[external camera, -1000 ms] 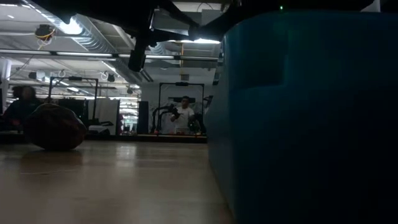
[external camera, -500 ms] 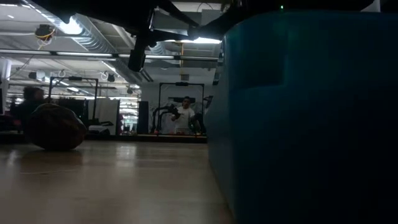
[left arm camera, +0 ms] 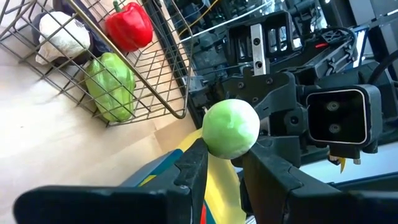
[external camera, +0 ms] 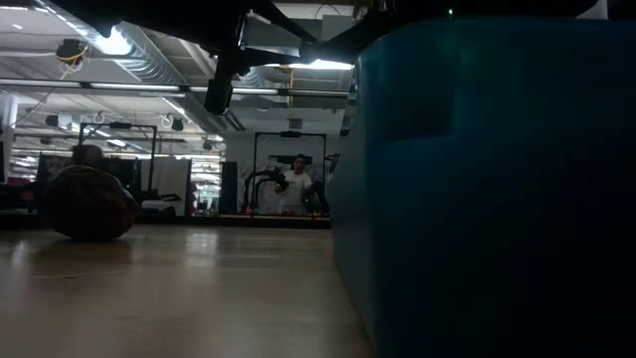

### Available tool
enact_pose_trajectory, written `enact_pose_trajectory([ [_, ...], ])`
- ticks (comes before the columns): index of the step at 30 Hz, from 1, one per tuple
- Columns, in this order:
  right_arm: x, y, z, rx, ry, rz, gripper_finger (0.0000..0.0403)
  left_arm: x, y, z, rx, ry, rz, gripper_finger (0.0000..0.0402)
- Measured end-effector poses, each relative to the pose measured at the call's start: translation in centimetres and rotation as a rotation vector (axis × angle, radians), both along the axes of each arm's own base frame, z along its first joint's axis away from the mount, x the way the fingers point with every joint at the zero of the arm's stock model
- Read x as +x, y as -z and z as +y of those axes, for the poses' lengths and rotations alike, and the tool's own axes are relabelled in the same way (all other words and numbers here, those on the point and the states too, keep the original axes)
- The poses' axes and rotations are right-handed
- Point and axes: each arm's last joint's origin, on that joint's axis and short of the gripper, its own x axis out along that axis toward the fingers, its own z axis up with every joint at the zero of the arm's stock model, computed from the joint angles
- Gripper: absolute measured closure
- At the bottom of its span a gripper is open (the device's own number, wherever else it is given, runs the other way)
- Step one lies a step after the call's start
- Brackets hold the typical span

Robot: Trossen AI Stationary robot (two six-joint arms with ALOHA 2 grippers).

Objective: Sort produce into baskets
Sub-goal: Put the top green mushroom into the yellow bin

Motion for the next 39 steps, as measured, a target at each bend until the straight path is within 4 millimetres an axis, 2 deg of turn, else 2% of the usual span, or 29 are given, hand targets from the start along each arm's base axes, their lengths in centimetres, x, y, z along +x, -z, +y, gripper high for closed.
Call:
enact_pose_trajectory([
  [8,0.01,0.05,0.00,-0.001,0.000,0.003,0.0396,-0.03,0.17,-0.01,0.024,0.005,0.024,0.0308],
  [22,0.01,0.07,0.02,-0.001,-0.003,0.005,0.0402,-0.02,0.20,-0.05,0.074,0.033,0.043,0.0305],
  [26,0.01,0.07,0.02,-0.001,-0.003,0.005,0.0402,-0.02,0.21,-0.06,0.094,0.040,0.049,0.0297],
  [31,0.03,-0.02,0.10,0.002,-0.014,0.000,0.0402,0.01,0.26,-0.11,0.208,0.093,0.083,0.0283],
  [39,0.03,-0.01,0.08,0.001,-0.011,0.001,0.0403,0.00,0.32,-0.13,0.287,0.117,0.109,0.0237],
])
